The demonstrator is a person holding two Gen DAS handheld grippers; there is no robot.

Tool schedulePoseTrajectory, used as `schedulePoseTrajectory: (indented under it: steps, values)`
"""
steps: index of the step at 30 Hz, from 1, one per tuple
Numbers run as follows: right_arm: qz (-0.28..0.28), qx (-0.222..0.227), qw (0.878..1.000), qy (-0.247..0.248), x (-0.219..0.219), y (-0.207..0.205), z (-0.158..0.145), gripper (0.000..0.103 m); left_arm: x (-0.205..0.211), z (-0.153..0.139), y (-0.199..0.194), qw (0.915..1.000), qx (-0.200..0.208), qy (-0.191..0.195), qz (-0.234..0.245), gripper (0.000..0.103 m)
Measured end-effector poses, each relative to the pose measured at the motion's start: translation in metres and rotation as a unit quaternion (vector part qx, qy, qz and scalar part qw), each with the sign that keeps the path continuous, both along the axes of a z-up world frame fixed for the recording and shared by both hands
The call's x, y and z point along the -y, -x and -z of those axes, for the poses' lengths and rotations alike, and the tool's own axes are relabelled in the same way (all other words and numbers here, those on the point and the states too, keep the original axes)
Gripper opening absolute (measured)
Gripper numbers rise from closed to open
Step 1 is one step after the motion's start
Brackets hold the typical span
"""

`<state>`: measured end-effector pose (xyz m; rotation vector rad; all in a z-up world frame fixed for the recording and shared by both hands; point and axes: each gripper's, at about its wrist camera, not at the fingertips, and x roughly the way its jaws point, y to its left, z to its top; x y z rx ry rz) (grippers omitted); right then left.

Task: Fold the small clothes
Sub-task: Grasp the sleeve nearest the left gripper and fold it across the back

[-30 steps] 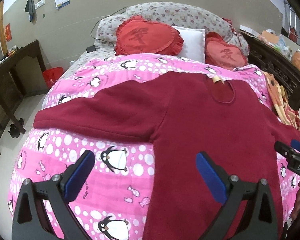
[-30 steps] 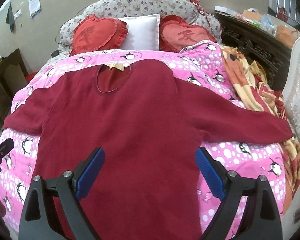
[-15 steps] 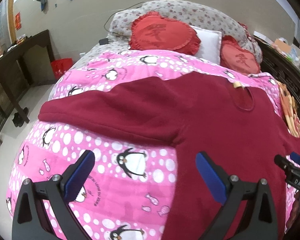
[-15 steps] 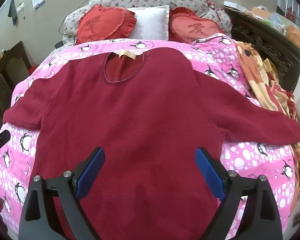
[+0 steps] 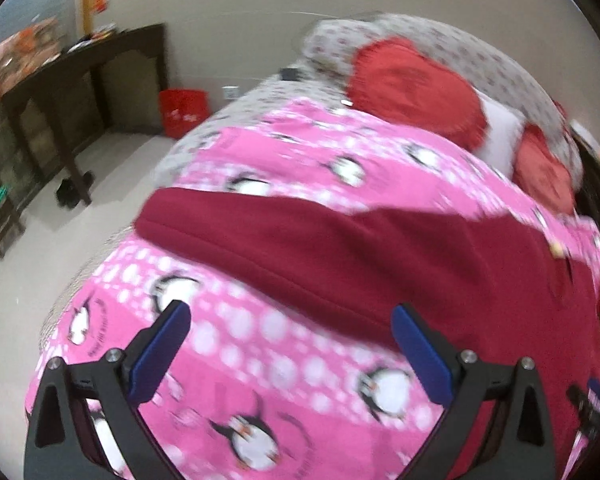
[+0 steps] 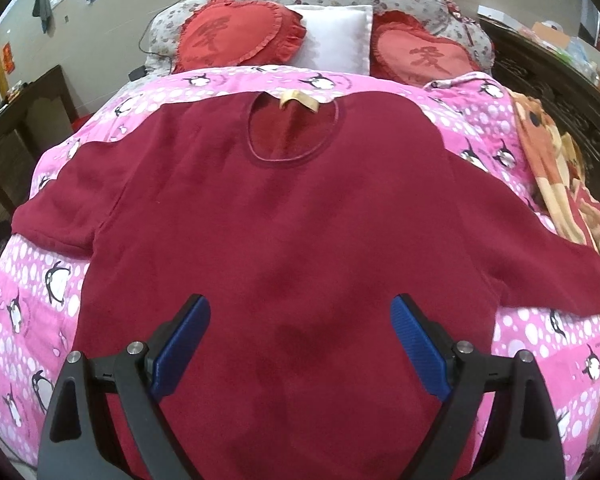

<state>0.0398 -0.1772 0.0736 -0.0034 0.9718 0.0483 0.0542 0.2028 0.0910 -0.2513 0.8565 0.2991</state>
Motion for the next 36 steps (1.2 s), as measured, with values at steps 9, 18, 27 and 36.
schedulePoseTrajectory:
  steps: [9,18,27,36]
  values:
    - [-0.011,-0.015,1.0,-0.009,-0.007,-0.015,0.009,0.074,-0.056,0.004,-0.009,0.9978,-0.004,0.012,-0.066,0.089]
    - [-0.015,-0.013,1.0,-0.009,-0.016,-0.016,0.011,0.074,-0.043,0.002,-0.003,0.9984,0.004,0.008,-0.056,0.091]
    - [-0.014,-0.004,1.0,-0.011,-0.023,-0.014,0.008,0.074,-0.004,-0.003,0.002,0.9997,0.009,-0.022,-0.007,0.094]
    - [-0.001,0.002,0.999,-0.034,-0.015,-0.012,0.006,0.074,0.05,-0.005,0.0,0.9983,0.018,-0.03,0.047,0.094]
